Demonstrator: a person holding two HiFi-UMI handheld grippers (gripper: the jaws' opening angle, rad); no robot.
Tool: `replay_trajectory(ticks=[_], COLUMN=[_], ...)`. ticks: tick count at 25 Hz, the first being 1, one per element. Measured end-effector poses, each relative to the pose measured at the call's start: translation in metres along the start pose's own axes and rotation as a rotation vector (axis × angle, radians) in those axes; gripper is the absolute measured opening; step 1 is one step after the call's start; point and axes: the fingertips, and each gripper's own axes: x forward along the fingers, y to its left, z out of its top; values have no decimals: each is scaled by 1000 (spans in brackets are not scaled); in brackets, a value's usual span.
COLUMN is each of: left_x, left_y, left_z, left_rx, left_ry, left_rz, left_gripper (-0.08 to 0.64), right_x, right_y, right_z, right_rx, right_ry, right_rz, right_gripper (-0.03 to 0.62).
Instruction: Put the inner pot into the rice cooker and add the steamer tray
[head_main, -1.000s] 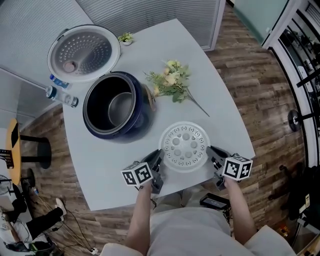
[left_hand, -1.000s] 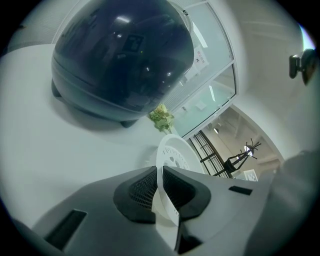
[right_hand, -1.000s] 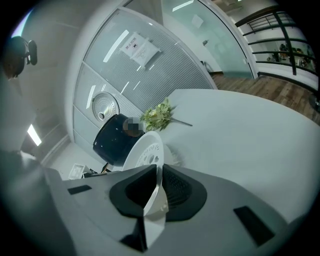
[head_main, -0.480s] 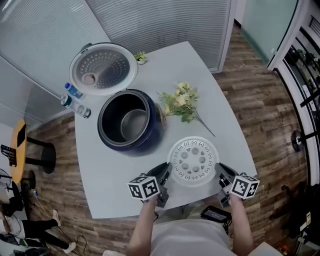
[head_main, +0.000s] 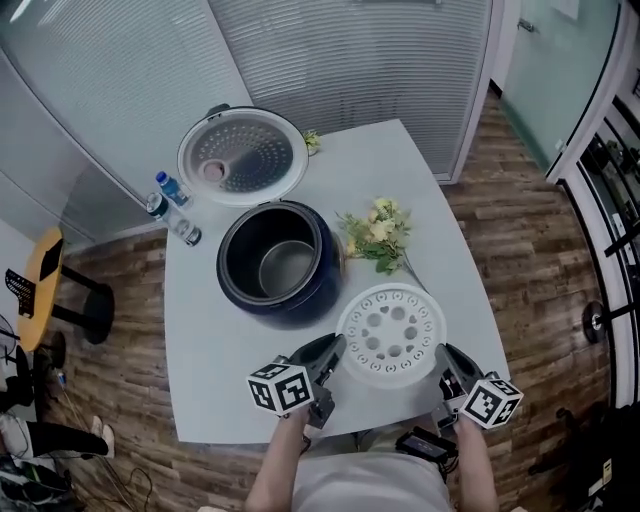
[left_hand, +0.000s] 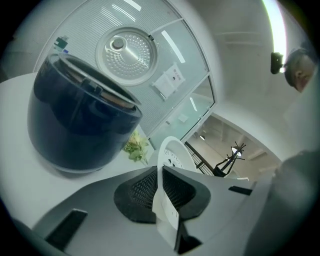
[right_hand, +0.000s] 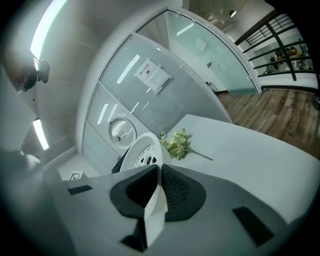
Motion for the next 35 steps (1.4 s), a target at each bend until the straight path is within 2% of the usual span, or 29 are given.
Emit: replay_trajectory(ticks=[5,10,13,18,24,27,35], left_x=[-11,-20,-28,-42,-60,-67,-92], left_y=[-11,-26,-33,-36,-32,-25,-17], left_z=[30,59,73,91,110,118,123], left_rx=[12,2,28,2,1,-7,-37], left_ry=[-60,-138,-174,-235,-279,-296,-343], left_rz=[-16,-61,-65,-69,-60,-29,9], left_gripper=[35,35,35,37,35,35,35], right_x=[5,7,9,17,33,45,64], right_y=[25,46,58,74,95,108,129], right_z=[25,50,59,67,74,78,82], right_rx=[-75,-59,-36,-14,-15,-14,-54], right_ry=[-30,-83,-111,-120,-92,-82,-23], right_rz=[33,84,139,184,208,244,283], right_gripper=[38,38,38,38,37,37,38])
